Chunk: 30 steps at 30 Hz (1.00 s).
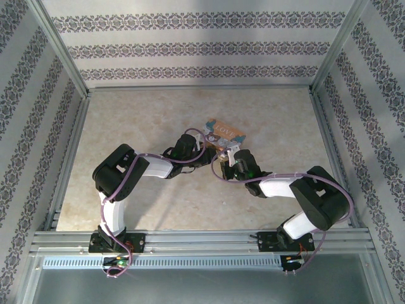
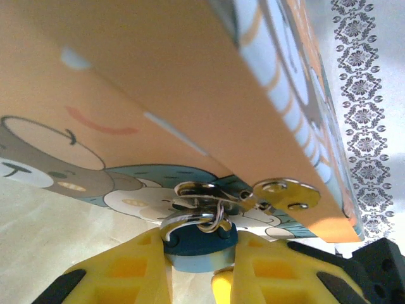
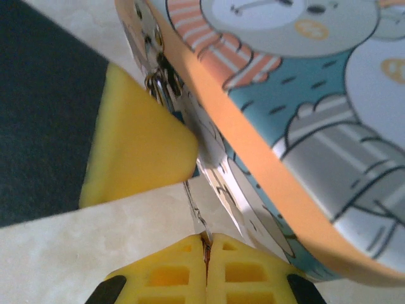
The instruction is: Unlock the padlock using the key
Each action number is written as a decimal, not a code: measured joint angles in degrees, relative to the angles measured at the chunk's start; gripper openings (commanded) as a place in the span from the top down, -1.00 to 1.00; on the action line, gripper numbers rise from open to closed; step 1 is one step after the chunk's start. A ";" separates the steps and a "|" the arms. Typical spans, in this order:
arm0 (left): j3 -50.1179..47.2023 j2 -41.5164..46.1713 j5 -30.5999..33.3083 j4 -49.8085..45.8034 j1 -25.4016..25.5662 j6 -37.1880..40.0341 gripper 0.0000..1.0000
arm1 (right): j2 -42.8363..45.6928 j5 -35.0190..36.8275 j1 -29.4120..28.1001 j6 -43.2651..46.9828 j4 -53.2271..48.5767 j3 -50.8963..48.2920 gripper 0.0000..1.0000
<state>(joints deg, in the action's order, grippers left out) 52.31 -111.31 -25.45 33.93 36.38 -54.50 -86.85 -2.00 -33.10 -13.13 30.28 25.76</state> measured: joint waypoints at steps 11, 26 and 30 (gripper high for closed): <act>0.00 0.15 0.00 0.00 0.00 0.00 0.53 | 0.17 0.00 0.00 0.02 0.07 0.00 1.00; 0.00 0.26 1.57 -0.07 0.00 -1.42 0.53 | -3.13 0.13 0.00 1.27 4.92 0.02 1.00; 0.00 0.52 2.01 -0.11 -0.02 -1.53 0.54 | -3.91 0.66 0.00 2.03 6.43 0.02 1.00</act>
<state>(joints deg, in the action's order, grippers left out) 52.31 -110.78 -23.44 33.82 36.36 -56.03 -90.76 -1.34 -33.10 -11.09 36.71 25.78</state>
